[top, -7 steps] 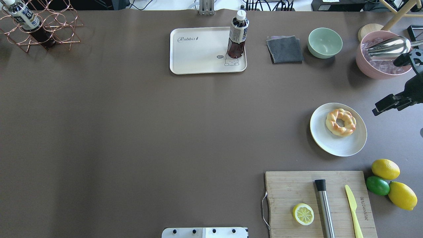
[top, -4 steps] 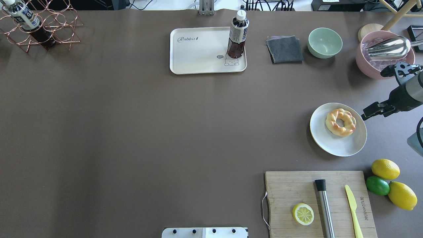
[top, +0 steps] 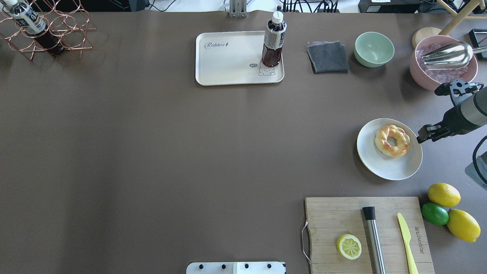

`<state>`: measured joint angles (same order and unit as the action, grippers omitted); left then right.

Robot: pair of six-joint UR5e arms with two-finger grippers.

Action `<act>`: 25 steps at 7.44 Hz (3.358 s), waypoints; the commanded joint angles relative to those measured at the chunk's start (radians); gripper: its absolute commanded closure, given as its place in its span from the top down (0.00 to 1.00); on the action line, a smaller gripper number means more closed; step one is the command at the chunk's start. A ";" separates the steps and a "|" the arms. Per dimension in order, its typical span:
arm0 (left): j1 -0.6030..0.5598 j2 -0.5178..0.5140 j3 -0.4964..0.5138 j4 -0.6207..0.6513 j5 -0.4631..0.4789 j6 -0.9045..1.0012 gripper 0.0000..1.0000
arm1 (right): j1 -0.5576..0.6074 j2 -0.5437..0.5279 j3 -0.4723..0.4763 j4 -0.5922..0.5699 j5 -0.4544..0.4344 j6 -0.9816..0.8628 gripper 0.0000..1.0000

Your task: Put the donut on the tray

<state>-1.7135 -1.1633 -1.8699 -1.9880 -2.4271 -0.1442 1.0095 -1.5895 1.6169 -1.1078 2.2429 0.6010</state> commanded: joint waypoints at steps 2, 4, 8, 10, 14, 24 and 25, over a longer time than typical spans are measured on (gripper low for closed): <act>0.000 -0.001 -0.002 0.000 0.000 0.000 0.97 | -0.020 0.000 0.001 0.003 -0.009 0.028 0.54; 0.000 -0.001 0.000 0.000 0.002 0.000 0.97 | -0.045 -0.001 -0.003 0.049 -0.011 0.084 0.52; 0.000 -0.001 0.000 0.000 0.002 0.002 0.97 | -0.046 -0.030 -0.003 0.118 -0.006 0.092 0.00; 0.000 -0.001 0.000 0.001 0.002 0.000 0.97 | -0.045 -0.021 0.040 0.117 0.010 0.094 0.00; 0.121 -0.188 0.000 0.208 0.003 -0.002 0.97 | -0.008 0.146 0.077 0.082 0.113 0.322 0.00; 0.725 -0.811 -0.111 0.341 0.139 -1.021 0.97 | -0.210 0.715 0.167 -0.426 0.023 0.735 0.00; 0.764 -0.844 -0.101 0.342 0.167 -1.064 0.97 | -0.250 0.738 0.173 -0.432 -0.026 0.778 0.00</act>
<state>-1.0343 -1.9394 -1.9874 -1.6474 -2.3280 -1.1126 0.8088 -0.8963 1.7833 -1.5068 2.2726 1.3320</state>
